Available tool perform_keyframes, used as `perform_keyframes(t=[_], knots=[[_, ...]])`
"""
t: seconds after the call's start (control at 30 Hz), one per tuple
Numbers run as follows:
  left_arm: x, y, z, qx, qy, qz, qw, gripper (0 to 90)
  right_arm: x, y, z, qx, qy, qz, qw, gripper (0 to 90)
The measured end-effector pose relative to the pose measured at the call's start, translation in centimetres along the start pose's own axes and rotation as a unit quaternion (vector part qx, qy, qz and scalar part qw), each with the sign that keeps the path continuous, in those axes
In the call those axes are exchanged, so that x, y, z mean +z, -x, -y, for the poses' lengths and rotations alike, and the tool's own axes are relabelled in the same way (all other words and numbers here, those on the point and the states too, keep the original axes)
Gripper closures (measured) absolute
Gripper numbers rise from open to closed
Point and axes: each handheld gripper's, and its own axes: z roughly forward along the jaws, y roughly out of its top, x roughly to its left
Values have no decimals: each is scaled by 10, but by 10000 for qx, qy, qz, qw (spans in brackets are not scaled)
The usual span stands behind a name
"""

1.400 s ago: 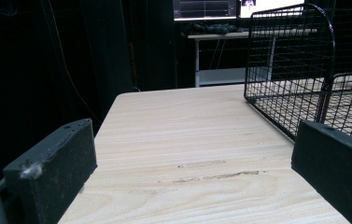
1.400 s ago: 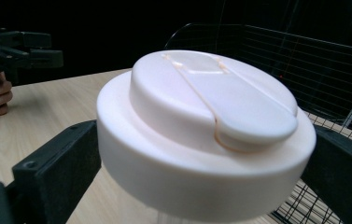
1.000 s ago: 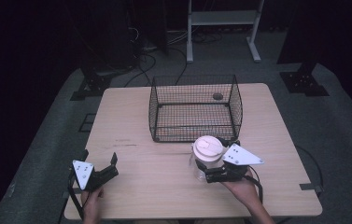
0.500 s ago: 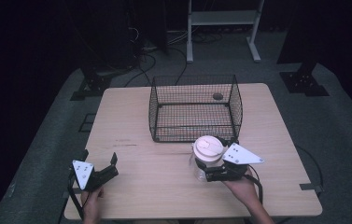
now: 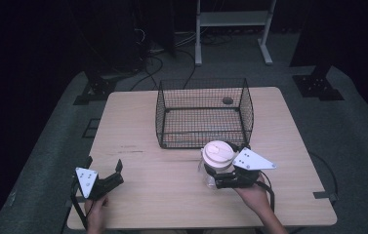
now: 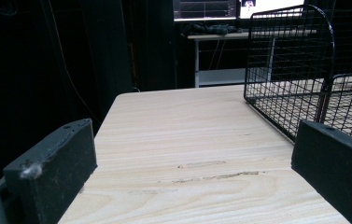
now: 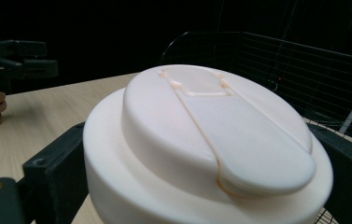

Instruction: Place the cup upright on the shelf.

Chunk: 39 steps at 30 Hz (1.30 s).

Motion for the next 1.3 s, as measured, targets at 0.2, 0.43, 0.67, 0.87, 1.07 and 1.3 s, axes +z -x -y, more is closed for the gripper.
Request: perform_keyframes(t=[0.2,0.43,0.67,0.87,1.07,1.3], knots=[[0,0,0,-5,-3,-1,10000,0,-1,3,-12,-30,51,1,10000,41],[0,0,0,-2,-12,-10,10000,0,-2,10,-28,-71,87,7,9999,41],[0,0,0,-6,-9,-13,10000,0,-1,16,-46,-162,98,-1,9998,41],[0,0,0,-11,-12,-11,10000,0,1,22,-62,-205,133,-13,9997,41],[0,0,0,-19,-10,-10,10000,0,5,31,-80,-248,176,45,9995,41],[0,0,0,-11,-5,-15,10000,0,10,37,-102,-324,242,71,9992,41]])
